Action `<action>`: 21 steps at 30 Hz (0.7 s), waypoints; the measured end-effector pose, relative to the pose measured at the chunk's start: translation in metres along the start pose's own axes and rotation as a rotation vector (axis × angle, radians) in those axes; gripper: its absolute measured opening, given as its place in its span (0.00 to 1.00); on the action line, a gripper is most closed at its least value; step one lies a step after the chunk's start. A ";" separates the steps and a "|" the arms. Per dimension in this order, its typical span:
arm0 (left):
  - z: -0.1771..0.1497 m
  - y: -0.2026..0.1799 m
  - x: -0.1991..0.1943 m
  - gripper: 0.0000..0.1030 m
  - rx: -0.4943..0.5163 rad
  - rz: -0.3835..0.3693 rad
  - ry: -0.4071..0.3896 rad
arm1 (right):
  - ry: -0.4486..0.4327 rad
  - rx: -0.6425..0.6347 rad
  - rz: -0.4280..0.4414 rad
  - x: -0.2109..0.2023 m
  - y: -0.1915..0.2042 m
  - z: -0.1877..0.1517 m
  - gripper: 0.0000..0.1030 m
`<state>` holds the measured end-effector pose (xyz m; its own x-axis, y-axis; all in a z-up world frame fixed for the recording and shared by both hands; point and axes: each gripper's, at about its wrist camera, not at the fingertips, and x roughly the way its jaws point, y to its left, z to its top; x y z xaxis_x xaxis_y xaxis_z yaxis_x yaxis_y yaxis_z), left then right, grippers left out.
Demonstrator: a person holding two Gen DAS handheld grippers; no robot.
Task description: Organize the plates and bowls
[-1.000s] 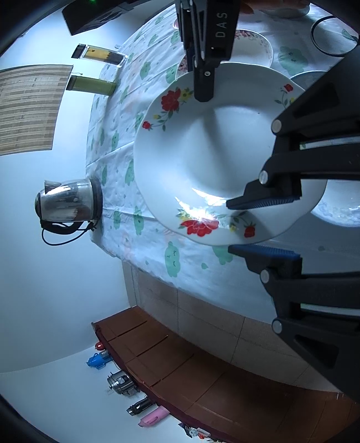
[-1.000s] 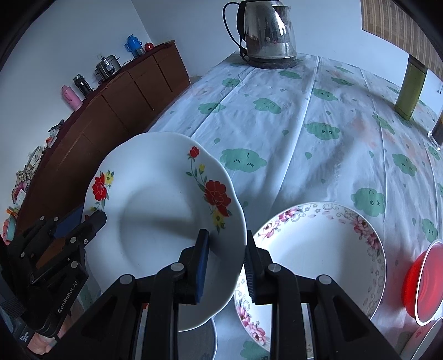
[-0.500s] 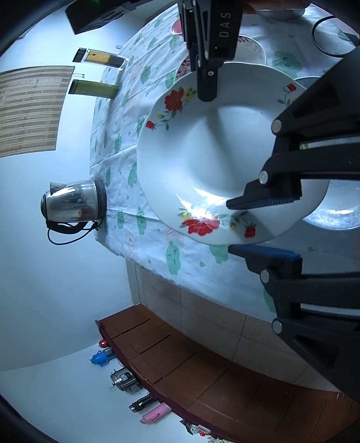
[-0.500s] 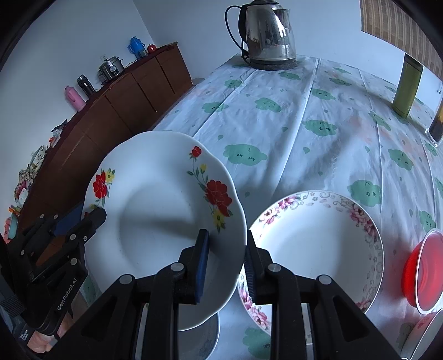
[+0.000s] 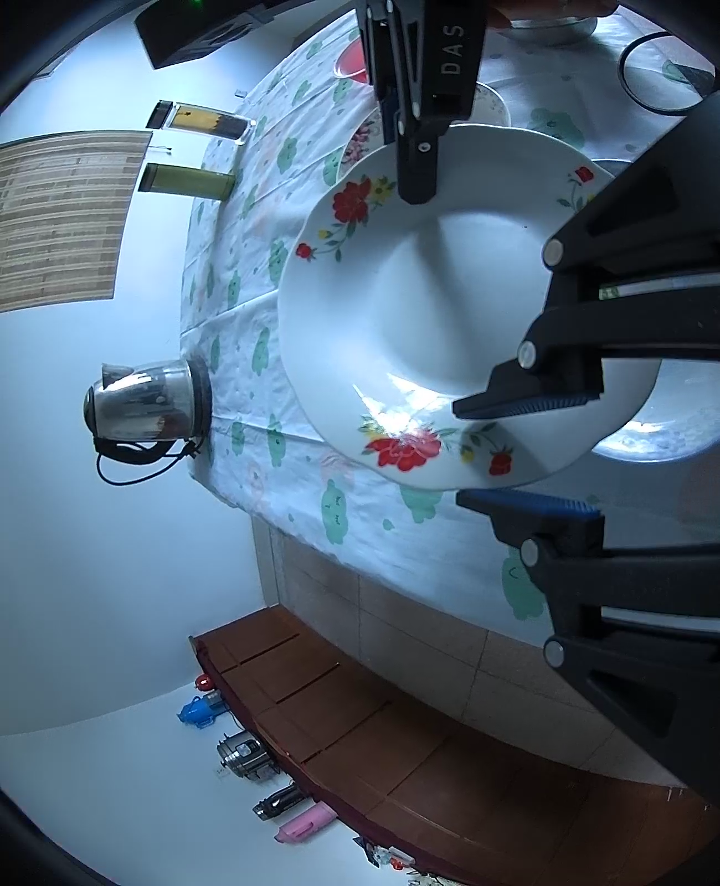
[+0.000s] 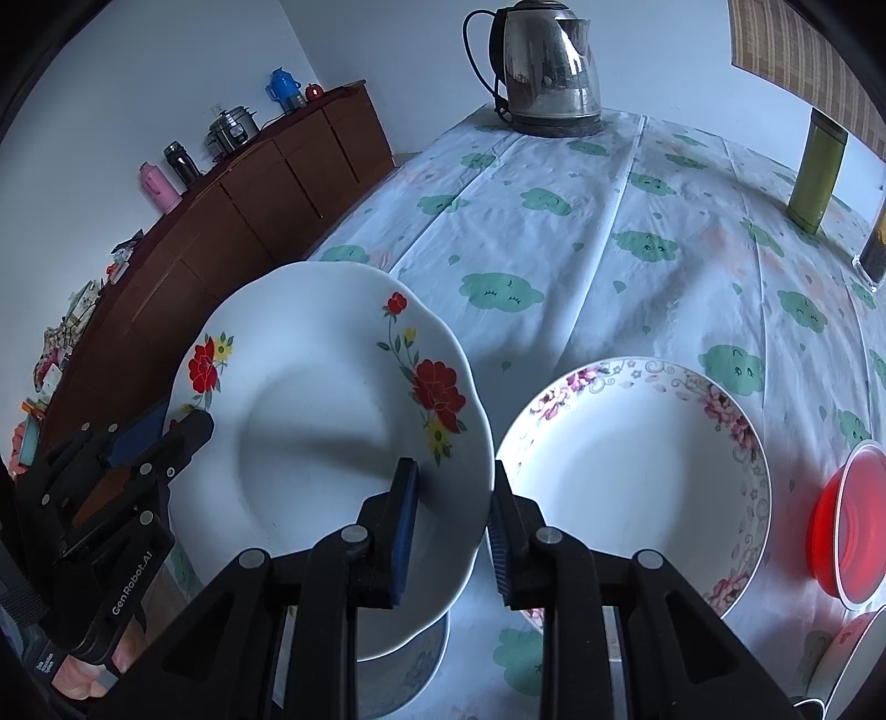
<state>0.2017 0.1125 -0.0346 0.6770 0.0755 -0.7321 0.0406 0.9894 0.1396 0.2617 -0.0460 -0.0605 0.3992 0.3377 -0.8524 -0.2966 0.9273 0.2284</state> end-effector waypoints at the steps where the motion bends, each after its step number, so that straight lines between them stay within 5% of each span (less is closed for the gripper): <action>1: 0.000 0.000 0.000 0.22 0.000 -0.001 0.000 | 0.001 0.000 0.002 -0.001 0.001 -0.001 0.25; 21: -0.020 -0.006 -0.014 0.22 -0.010 -0.005 0.003 | 0.024 -0.009 0.020 -0.003 -0.005 -0.022 0.25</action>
<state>0.1773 0.1076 -0.0390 0.6748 0.0710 -0.7346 0.0367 0.9909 0.1295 0.2431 -0.0549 -0.0697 0.3720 0.3519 -0.8589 -0.3119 0.9189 0.2415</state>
